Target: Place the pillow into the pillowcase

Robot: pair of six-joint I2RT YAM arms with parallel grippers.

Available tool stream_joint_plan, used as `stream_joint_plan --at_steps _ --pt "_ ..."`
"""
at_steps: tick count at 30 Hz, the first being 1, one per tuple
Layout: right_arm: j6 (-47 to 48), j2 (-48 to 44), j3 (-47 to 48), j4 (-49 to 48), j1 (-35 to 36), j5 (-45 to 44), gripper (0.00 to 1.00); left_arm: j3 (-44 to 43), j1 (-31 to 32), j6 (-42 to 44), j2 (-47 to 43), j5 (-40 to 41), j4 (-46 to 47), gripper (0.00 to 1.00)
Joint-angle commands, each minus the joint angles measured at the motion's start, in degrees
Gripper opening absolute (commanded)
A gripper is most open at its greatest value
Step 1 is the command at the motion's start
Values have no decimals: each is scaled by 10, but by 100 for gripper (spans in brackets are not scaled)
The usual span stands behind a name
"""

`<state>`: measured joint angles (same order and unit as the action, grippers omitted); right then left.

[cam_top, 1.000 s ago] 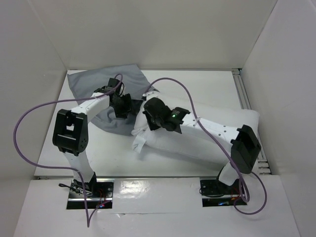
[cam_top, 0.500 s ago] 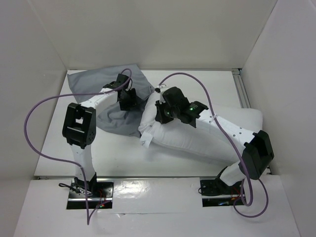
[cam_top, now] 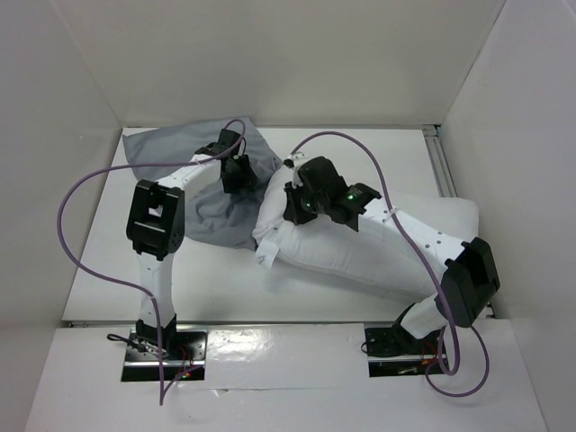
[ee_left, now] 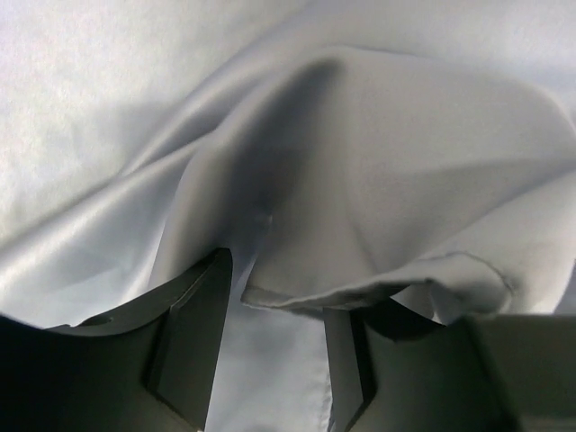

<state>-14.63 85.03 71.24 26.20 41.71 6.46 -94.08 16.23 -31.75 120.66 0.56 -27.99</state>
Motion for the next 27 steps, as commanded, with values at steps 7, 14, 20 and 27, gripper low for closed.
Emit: stream_joint_plan --at_steps 7,14,20,27 --pt "7 -8 17 -11 -16 -3 0 -22 -7 -14 18 -18 -7 26" --pt "2 -2 49 1 -16 -39 0 -55 -7 17 -74 -24 -145 0" --pt "-9 26 90 -4 -16 -45 0 -17 -7 49 -203 -44 -228 0" --pt "-32 53 117 -48 -16 -29 0 20 -7 55 -305 -93 -267 0"
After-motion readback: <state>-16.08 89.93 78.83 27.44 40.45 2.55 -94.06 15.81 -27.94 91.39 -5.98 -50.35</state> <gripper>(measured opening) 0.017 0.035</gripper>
